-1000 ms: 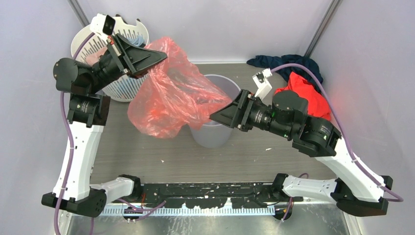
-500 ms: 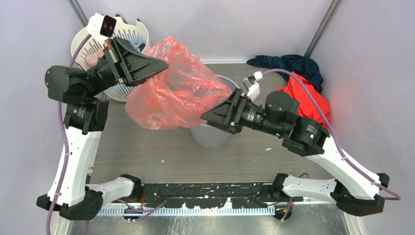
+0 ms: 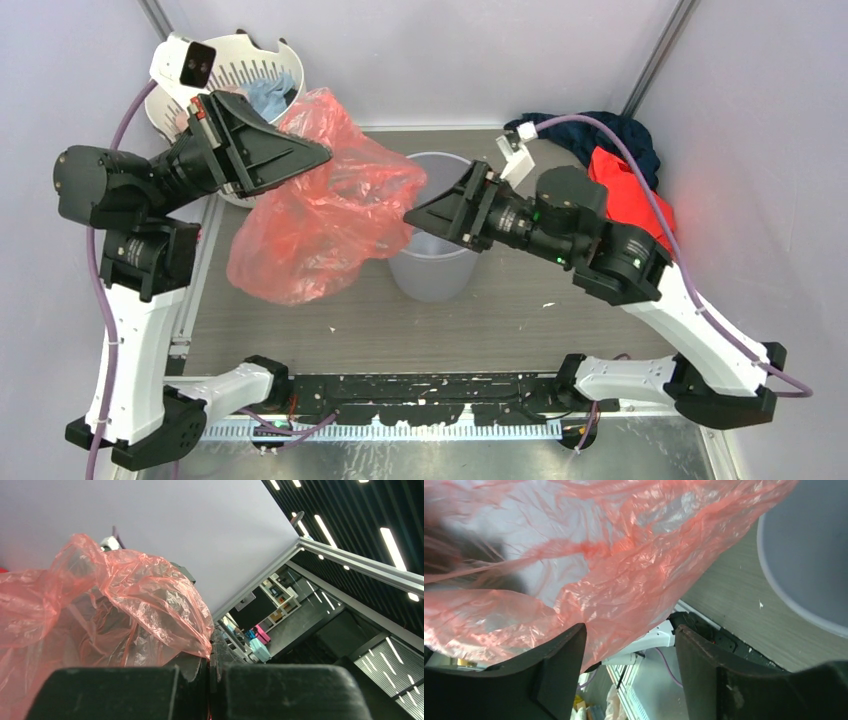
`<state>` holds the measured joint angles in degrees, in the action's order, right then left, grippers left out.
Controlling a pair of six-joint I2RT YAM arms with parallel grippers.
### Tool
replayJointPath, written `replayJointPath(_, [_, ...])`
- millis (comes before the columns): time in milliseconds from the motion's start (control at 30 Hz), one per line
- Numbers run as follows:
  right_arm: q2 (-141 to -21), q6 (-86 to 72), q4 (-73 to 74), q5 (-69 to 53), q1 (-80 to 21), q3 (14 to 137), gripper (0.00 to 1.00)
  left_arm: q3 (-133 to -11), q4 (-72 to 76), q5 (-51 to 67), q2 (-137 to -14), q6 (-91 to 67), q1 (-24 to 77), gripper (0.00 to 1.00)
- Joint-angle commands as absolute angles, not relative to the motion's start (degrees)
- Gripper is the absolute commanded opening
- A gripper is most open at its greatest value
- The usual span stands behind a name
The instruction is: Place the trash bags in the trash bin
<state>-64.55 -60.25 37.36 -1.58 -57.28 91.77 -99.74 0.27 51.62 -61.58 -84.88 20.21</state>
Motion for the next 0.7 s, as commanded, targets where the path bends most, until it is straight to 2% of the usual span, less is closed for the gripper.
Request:
replayJointPath(0, [-60.09,-55.21,30.42,2.71,-57.43,91.94,0.73,-105.73,-6.48,51.68,-62.43,-79.83,20.39,0.00])
replayJointPath(100, [-58.89,-54.44,32.29,4.89,-57.42,93.05,0.73,-108.93,-8.80,50.29,-63.89,-78.97,20.39,0.00])
replayJointPath(200, [-54.77,-57.45,32.00,9.91,-57.40,88.34,0.72,-112.40,-9.65,49.11,-65.90,-79.35,20.39,0.00])
replayJointPath(467, [-45.31,-71.33,10.27,12.66,-57.40,66.89,0.71,-117.54,-4.04,46.93,-70.51,-85.01,20.39,0.00])
replayJointPath(667, [-40.70,-71.97,5.03,13.52,-57.43,62.89,0.75,-120.11,-0.28,46.50,-73.38,-88.79,20.39,0.00])
